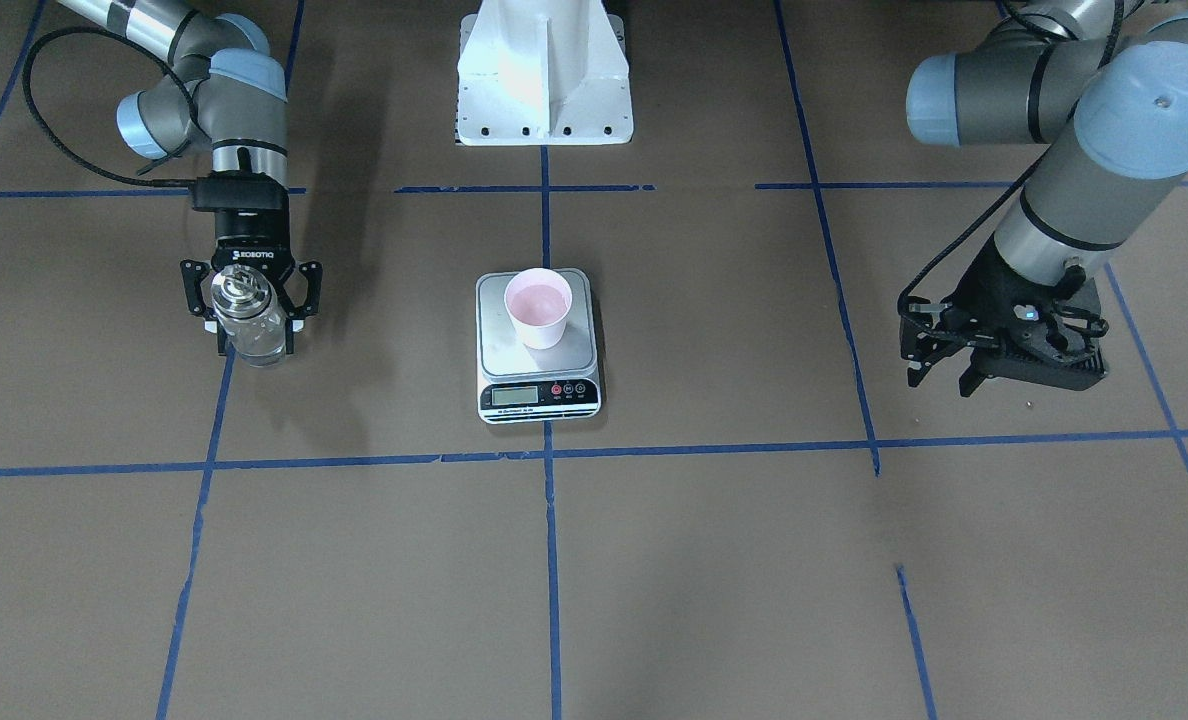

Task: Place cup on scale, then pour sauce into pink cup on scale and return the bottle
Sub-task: 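Carry the bottle with the right gripper toward the pink cup on the scale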

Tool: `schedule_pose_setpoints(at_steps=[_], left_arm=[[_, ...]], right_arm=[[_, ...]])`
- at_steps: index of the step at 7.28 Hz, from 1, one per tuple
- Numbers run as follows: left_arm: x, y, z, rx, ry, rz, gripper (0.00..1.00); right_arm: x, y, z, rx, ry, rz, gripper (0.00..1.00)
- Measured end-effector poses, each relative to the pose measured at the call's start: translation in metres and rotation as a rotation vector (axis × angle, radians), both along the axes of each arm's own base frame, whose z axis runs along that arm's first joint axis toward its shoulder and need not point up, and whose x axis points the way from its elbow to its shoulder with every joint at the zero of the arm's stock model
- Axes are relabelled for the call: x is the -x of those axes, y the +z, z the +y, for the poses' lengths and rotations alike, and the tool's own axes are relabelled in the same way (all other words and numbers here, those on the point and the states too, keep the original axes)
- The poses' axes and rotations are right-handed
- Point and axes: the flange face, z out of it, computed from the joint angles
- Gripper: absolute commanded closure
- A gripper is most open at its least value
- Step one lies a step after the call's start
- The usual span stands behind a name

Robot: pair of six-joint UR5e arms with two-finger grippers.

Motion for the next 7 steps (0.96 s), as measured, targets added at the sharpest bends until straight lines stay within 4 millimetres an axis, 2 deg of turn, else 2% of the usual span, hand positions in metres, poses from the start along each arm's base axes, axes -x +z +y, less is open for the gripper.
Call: schedule_pose_setpoints(at_steps=[3, 5, 7], left_arm=[[0.0, 0.001, 0.0, 0.001, 0.003, -0.001, 0.45], [0.001, 0.006, 0.001, -0.004, 0.012, -0.004, 0.44], [0.012, 0.018, 0.0, -0.032, 0.039, -0.022, 0.43]], right_arm=[[0.023, -0.044, -0.006, 0.005, 0.009, 0.092, 1.0], [0.034, -0.062, -0.003, -0.027, -0.017, 0.217, 1.0], [0.054, -0.075, 0.01, -0.077, -0.016, 0.391, 1.0]])
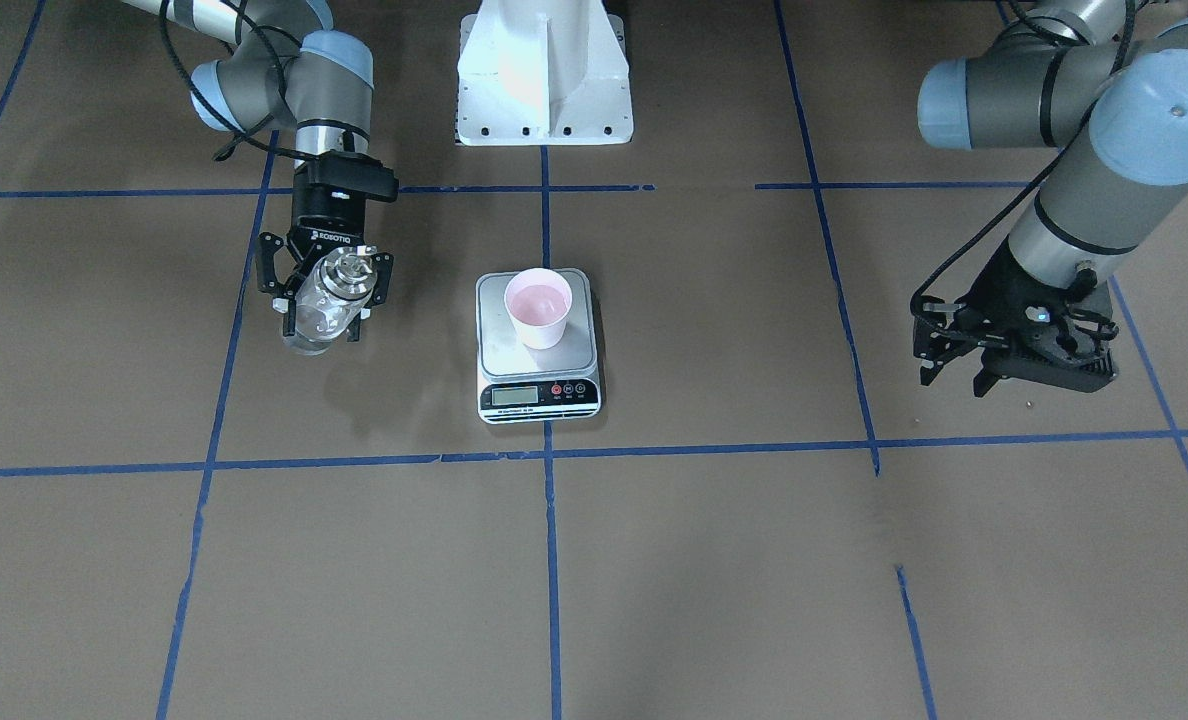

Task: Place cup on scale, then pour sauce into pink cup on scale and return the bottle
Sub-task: 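Carry the bottle with the right gripper toward the pink cup on the scale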

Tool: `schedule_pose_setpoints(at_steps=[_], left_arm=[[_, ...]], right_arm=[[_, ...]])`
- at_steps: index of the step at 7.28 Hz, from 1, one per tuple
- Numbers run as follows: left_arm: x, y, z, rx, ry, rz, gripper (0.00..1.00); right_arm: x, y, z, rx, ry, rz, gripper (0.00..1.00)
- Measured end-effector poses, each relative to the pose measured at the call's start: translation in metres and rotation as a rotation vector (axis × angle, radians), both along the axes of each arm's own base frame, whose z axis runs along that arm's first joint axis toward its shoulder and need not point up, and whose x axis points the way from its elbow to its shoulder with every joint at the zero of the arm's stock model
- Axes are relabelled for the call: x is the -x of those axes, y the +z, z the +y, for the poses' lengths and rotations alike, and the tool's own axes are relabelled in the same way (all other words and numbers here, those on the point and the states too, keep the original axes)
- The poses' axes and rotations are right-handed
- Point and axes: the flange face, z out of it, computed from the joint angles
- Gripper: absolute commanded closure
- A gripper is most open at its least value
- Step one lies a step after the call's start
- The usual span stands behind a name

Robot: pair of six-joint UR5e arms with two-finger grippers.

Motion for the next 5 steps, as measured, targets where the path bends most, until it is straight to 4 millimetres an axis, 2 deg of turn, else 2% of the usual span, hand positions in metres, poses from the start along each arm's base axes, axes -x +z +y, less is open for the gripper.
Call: schedule_pose_setpoints(at_steps=[2, 5], left_arm=[[0.009, 0.004, -0.003, -0.019, 0.011, -0.01, 0.43], [0.011, 0.006, -0.004, -0.02, 0.013, -0.013, 0.42]], right_arm=[[0.023, -0.024, 0.002, -0.009, -0.012, 0.185, 1.0], [0.042, -0.046, 0.001, -0.008, -0.009, 0.362, 1.0]])
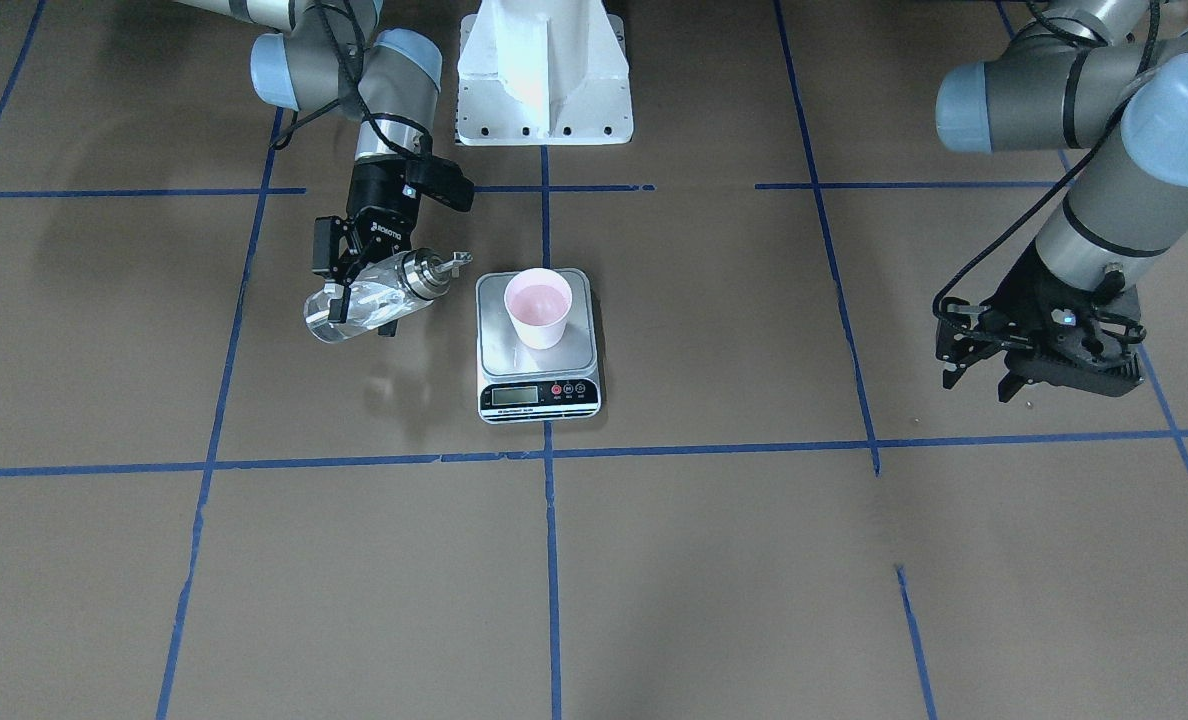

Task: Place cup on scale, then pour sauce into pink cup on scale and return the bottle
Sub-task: 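Carry the bottle with the right gripper toward the pink cup on the scale, then tilt the bottle spout over the pink cup with the right gripper to pour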

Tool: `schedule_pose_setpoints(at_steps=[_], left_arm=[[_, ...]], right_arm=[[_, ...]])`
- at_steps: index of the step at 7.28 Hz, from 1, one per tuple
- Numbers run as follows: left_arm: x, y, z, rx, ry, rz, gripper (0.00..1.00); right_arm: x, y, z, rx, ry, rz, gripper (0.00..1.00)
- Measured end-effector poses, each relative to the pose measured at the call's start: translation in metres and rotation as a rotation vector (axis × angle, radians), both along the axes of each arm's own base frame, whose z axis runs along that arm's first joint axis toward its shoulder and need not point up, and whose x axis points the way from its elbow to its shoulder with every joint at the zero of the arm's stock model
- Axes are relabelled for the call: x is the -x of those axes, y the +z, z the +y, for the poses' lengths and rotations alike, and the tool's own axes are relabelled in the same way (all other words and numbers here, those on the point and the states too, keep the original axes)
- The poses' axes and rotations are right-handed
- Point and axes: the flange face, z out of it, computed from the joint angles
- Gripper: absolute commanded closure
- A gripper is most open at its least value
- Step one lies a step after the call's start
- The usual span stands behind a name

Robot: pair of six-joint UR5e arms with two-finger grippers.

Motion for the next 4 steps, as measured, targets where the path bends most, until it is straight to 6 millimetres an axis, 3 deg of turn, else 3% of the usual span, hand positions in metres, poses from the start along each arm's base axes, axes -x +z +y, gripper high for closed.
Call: schedule_pose_setpoints(at_steps=[2, 4], left_arm=[[0.0, 0.0, 0.0, 0.001, 0.0, -0.001, 0.42], [0.0, 0.001, 0.0, 0.002, 0.0, -0.001, 0.42]], right_arm=[[0.013, -0.026, -0.003, 0.001, 0.011, 0.124, 1.0], [0.017, -0.027, -0.004, -0.001, 0.014, 0.182, 1.0]])
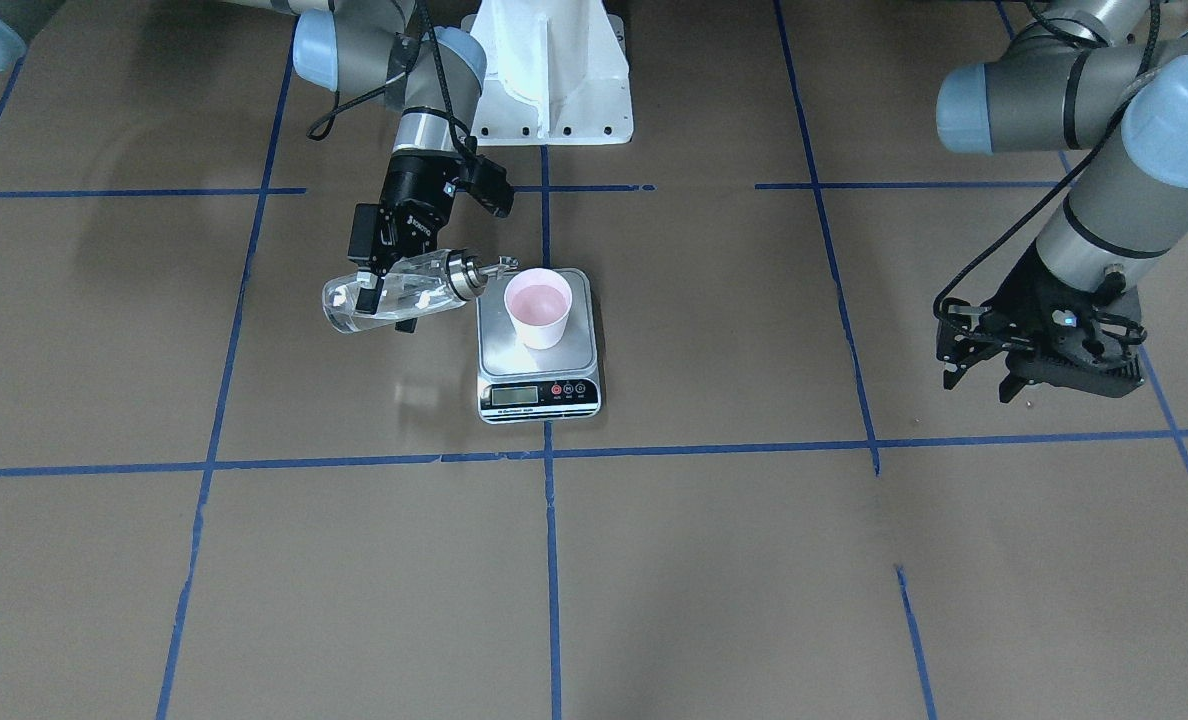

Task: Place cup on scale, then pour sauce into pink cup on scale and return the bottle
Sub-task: 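Tilt the bottle spout over the pink cup with the right gripper to pour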

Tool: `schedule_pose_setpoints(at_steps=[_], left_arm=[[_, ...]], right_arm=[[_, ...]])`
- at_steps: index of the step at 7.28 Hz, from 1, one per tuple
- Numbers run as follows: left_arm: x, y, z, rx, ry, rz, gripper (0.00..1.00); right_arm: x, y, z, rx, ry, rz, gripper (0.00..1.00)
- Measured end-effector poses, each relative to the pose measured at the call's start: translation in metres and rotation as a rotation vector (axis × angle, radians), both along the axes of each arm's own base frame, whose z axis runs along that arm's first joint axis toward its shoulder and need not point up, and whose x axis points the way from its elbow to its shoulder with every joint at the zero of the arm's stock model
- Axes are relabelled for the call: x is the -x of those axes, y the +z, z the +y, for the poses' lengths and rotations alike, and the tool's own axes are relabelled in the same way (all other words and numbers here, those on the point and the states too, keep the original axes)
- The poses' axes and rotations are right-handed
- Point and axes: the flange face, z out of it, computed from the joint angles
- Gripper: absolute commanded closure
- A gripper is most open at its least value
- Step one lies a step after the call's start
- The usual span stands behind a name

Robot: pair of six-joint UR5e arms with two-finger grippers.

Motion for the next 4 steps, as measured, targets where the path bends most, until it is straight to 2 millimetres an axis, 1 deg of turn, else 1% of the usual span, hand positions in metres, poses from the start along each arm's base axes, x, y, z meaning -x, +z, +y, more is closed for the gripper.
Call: schedule_pose_setpoints(at_steps=[4], left_arm=[[0.0, -0.0001, 0.0003, 0.003, -0.003, 0.001, 0.41]], right_arm=[[0.002, 0.0098, -0.0019, -0.021, -0.021, 0.271, 1.0]])
